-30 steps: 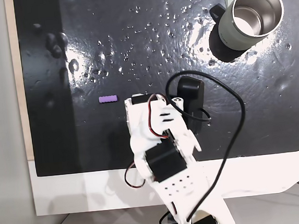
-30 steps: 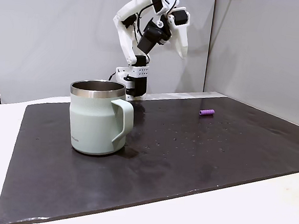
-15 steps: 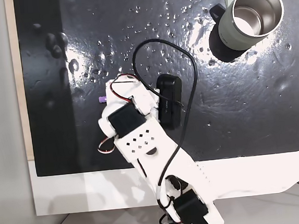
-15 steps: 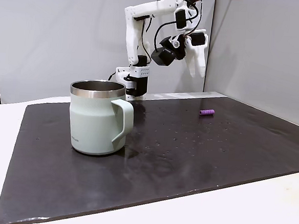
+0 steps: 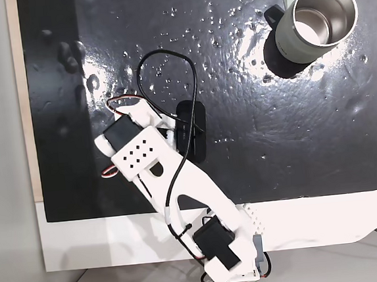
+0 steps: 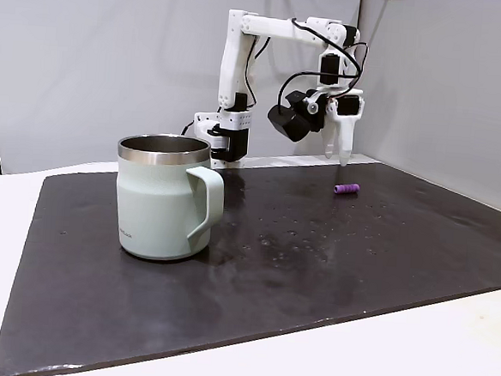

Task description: Grasp a pengrip and put it in the cup.

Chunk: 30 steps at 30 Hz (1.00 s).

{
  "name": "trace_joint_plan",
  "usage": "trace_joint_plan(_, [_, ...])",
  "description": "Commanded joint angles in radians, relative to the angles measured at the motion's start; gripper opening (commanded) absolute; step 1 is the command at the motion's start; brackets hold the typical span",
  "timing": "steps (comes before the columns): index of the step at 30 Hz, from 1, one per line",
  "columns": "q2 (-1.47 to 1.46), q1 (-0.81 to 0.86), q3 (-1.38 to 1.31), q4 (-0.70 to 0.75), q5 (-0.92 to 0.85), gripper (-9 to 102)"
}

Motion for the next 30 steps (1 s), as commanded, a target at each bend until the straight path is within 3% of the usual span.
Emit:
trace_joint_plan(1, [-0.051, -0.012, -0.107, -0.034, 0.026, 21])
trace_joint_plan(11, [-0.256, -0.009, -0.275, -0.032, 0.021, 20])
trace_joint_plan(30, [-0.405, -0.009, -0.35, -0.017, -0.002, 17])
